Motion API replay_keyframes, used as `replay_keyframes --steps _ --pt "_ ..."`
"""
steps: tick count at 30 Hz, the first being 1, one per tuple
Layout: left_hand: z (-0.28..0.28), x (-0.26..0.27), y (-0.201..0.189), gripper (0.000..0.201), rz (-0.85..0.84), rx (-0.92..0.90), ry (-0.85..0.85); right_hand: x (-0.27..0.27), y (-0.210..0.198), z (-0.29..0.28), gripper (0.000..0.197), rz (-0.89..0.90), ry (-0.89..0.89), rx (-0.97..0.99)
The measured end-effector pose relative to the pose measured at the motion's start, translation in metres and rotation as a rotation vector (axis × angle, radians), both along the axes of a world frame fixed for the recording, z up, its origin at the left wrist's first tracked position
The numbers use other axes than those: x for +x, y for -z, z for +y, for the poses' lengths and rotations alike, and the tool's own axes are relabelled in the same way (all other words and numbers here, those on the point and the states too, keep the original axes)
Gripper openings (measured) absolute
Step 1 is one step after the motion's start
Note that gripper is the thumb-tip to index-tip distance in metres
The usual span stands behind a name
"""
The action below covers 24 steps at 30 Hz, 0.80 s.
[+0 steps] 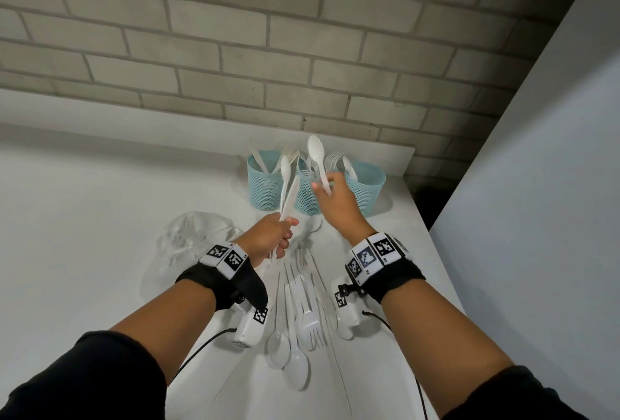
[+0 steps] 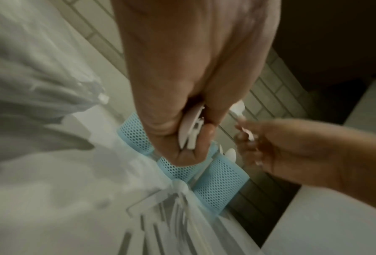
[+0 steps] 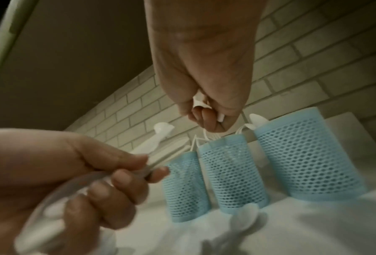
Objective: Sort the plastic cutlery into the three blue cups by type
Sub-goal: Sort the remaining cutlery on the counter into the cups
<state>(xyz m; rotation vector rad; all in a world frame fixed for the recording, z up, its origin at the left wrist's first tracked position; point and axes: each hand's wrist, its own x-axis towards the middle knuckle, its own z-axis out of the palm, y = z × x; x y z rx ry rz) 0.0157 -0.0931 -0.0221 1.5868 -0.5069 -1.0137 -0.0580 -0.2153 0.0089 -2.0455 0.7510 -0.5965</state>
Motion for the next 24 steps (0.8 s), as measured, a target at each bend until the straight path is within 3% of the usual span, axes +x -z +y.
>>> replay_keyframes --steps 4,8,10,16,21,24 --pt "-0.003 -0.011 0.003 0.017 -0.211 0.06 0.128 0.011 -0.009 0.012 0.041 -0.123 0.033 0.169" --pt "-0.005 -0.009 0.01 0.027 -0.59 0.138 0.166 0.013 -0.008 0.009 0.023 -0.046 0.062 0.088" --pt "-0.004 -0.008 0.011 0.029 -0.631 0.134 0.161 0.014 -0.006 0.006 0.019 -0.023 0.077 0.103" --pt "0.0 -0.014 -0.001 0.026 -0.239 -0.001 0.158 0.018 -0.015 -0.007 0.021 -0.268 0.213 0.402" --pt "0.009 -0.004 -0.001 0.036 -0.023 -0.072 0.146 0.004 -0.029 -0.031 0.027 -0.73 0.284 0.904" --pt "0.01 0.001 -0.001 0.032 0.215 -0.134 0.126 -0.004 -0.026 -0.036 0.031 -0.783 0.267 0.918"
